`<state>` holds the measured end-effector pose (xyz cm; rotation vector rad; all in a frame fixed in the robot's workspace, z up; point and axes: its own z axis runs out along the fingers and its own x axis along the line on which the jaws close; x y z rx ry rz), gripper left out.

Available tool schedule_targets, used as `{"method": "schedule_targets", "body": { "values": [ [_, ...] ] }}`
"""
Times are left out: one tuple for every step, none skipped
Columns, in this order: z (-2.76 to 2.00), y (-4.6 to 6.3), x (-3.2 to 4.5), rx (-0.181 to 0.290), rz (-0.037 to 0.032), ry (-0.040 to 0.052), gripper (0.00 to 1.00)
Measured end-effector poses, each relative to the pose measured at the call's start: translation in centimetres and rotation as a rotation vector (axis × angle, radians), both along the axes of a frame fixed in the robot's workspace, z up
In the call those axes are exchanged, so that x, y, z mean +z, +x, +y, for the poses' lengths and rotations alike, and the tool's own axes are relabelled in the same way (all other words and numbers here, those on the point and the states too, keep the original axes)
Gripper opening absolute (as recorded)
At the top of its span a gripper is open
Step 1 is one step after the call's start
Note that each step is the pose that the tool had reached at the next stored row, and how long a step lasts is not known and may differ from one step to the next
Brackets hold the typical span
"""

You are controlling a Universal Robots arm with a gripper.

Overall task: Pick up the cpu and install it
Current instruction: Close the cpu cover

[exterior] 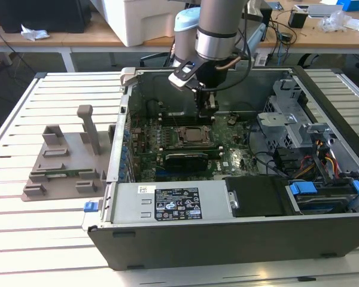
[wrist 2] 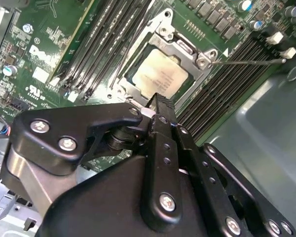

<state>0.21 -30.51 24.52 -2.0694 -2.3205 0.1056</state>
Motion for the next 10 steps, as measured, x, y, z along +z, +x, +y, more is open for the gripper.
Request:
{"method": "schedule_targets", "body": {
  "values": [
    [0.0,-0.2,0.0,0.0,0.0,0.0,0.11],
    [0.0,-0.4,-0.01,0.0,0.0,0.0,0.11],
    [0.01,-0.8,-0.09,0.0,-0.0001,0.0002,0.11],
    [0.0,-1.1,-0.36,0.0,0.0,0.0001,0.11],
    [0.0,-1.4,-0.71,0.0,0.0,0.0,0.11],
    [0.0,-1.6,-1.02,0.0,0.0001,0.0,0.11],
    [0.0,-1.8,-1.31,0.0,0.0,0.0001,0.11],
    [0.0,-2.0,-1.64,0.0,0.0,0.0001,0.11],
    [0.0,-2.3,-2.03,0.0,0.0,0.0001,0.11],
    [0.0,-2.6,-2.32,0.0,0.0,0.0,0.11]
  ]
}}
